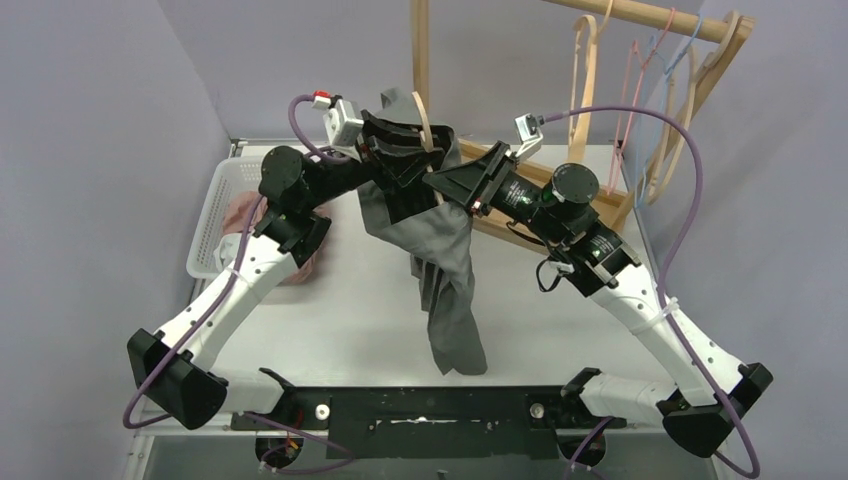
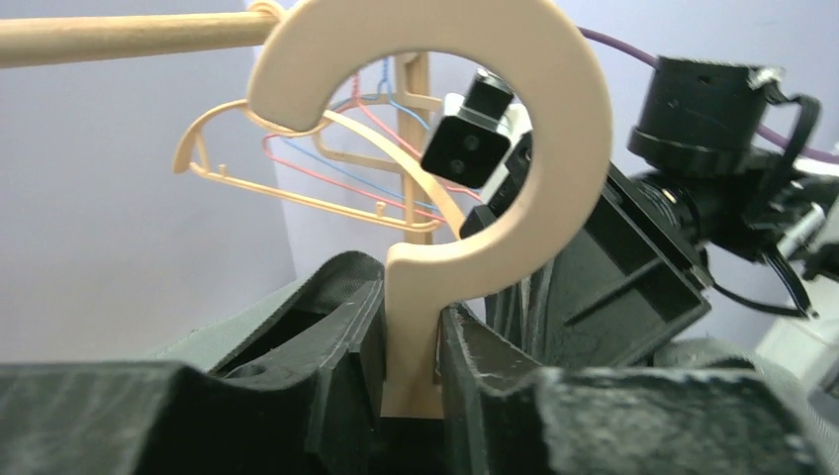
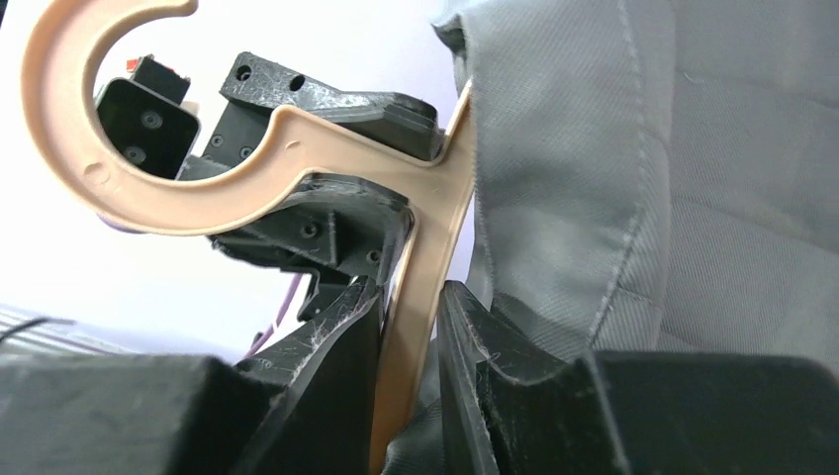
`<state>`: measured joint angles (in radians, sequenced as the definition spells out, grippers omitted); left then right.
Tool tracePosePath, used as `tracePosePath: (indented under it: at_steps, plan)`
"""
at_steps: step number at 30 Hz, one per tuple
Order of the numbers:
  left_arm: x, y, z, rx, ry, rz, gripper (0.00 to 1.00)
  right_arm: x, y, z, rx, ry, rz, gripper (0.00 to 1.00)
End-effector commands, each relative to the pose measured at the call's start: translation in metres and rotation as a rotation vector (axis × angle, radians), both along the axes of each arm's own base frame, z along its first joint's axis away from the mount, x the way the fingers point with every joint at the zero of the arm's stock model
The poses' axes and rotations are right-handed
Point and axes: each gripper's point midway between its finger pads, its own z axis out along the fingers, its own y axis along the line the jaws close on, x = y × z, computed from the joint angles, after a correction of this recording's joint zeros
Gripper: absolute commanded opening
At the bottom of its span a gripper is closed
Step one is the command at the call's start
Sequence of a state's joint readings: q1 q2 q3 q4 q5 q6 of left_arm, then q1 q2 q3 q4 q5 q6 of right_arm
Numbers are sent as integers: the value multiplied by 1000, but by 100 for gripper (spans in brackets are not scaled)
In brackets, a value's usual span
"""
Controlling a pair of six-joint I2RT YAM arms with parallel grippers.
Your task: Place the skirt on the hanger
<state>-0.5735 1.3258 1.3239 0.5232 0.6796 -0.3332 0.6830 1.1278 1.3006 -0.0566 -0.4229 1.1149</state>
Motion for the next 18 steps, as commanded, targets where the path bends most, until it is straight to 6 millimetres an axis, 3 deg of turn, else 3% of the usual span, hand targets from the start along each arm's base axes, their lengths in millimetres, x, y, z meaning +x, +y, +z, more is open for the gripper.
tracePosePath:
  at_steps: [1, 6, 12, 18]
  plan:
    - [10, 32, 45, -152, 1, 185, 30, 17, -5, 42, 140, -80, -95, 0]
    - [23, 51, 51, -154, 17, 302, 46, 40, 2, 45, 167, -54, -147, 0]
    - [42, 85, 58, -162, 44, 454, 57, 64, 2, 36, 184, -12, -219, 0]
    - [45, 118, 68, -167, 27, 534, 66, 83, 0, 29, 183, 16, -296, 0]
